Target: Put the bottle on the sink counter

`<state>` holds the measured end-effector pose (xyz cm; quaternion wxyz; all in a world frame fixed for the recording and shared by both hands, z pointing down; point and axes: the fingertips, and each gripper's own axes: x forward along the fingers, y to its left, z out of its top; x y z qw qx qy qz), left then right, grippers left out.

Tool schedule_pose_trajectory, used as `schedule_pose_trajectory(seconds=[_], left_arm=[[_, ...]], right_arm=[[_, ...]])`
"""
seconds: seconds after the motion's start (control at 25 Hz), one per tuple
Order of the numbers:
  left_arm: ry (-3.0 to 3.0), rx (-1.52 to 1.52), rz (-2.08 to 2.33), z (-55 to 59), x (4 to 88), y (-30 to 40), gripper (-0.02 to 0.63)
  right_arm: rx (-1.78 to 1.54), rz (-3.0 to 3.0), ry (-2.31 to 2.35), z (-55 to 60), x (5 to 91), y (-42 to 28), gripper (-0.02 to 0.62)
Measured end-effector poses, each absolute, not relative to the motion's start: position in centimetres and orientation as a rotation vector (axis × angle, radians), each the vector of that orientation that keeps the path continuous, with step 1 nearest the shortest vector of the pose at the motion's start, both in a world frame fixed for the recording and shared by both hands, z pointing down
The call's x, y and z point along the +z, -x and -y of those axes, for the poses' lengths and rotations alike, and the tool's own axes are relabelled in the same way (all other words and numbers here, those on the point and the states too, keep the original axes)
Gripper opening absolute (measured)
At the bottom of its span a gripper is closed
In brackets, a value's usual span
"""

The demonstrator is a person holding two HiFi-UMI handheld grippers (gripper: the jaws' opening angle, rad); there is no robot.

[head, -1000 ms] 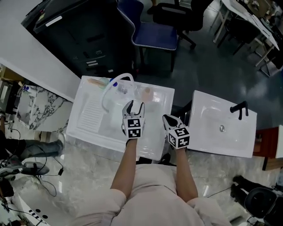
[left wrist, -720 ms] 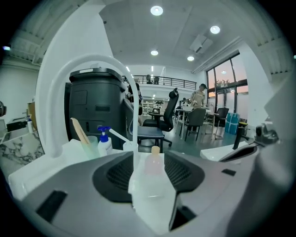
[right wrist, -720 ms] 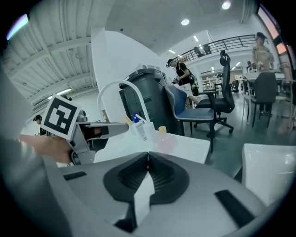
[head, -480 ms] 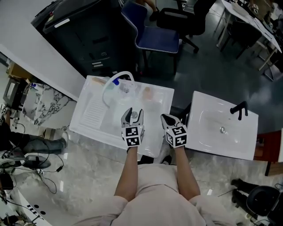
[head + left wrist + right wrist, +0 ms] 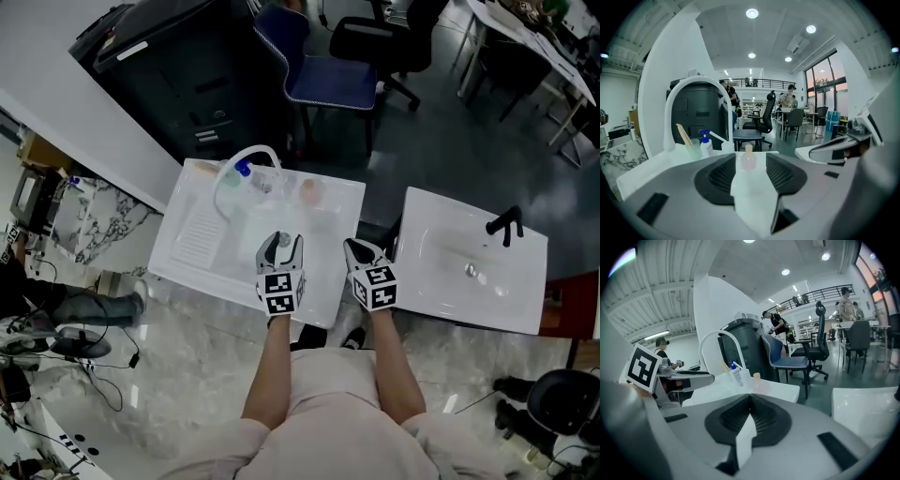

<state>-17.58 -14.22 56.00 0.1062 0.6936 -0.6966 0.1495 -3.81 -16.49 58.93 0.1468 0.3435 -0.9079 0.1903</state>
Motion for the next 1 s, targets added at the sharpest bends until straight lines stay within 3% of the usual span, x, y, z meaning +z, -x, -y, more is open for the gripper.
schedule_pose_trajectory(seconds=[0.56, 0.68, 1.0], left_arm=[[-1.982, 0.411, 2.065, 11.9, 56.4, 18.9, 0.063], [-1.983, 0.386, 2.056, 12.0, 56.4, 19.0, 0.006], [-1.973, 0.368, 2.045, 11.8, 55.9, 19.9, 0.006]], right_arm=[[0.591, 2.610, -0.929, 15.9, 59.4, 4.6, 0.005], [0.598, 2.612, -0.911, 16.2, 59.4, 5.0, 0.005], [0.602, 2.644, -0.872, 16.6, 58.6, 6.8, 0.006]])
